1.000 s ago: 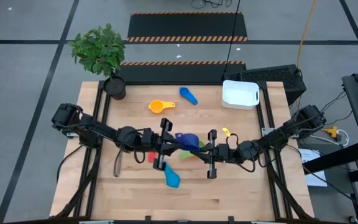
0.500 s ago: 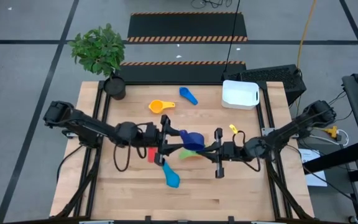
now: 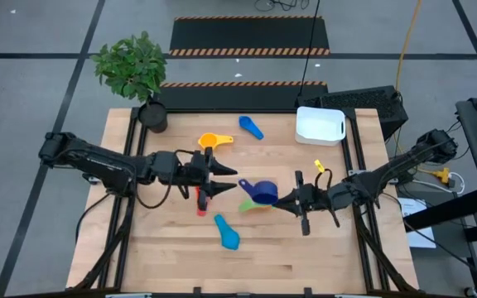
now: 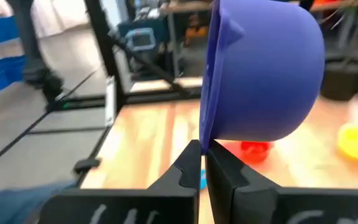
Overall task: Nest measuring cups in basket
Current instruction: Stack the purple measuring cup on top of the green measuring cup
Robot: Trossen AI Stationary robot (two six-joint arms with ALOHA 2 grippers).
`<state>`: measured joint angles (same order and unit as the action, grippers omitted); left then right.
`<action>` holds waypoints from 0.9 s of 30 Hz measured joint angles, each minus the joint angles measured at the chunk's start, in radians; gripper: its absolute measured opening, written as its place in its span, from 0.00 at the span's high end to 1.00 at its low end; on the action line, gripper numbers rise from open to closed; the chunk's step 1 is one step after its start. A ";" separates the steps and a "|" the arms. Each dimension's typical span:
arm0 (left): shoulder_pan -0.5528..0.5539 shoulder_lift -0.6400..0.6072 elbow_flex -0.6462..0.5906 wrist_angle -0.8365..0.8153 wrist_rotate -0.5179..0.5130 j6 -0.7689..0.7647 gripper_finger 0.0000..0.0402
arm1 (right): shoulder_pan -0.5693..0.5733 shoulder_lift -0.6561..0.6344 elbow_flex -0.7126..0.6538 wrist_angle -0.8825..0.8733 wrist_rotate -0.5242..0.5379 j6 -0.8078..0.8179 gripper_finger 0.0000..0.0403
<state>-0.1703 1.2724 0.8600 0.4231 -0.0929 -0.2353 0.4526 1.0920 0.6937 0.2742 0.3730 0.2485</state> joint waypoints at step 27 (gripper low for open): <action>-0.004 0.004 0.000 -0.148 0.182 -0.034 0.10 | -0.082 0.070 0.000 -0.122 -0.271 0.115 1.00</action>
<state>-0.1741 1.2762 0.8597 0.2746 0.0895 -0.2691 0.3702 1.1621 0.6937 0.1520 0.1020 0.3639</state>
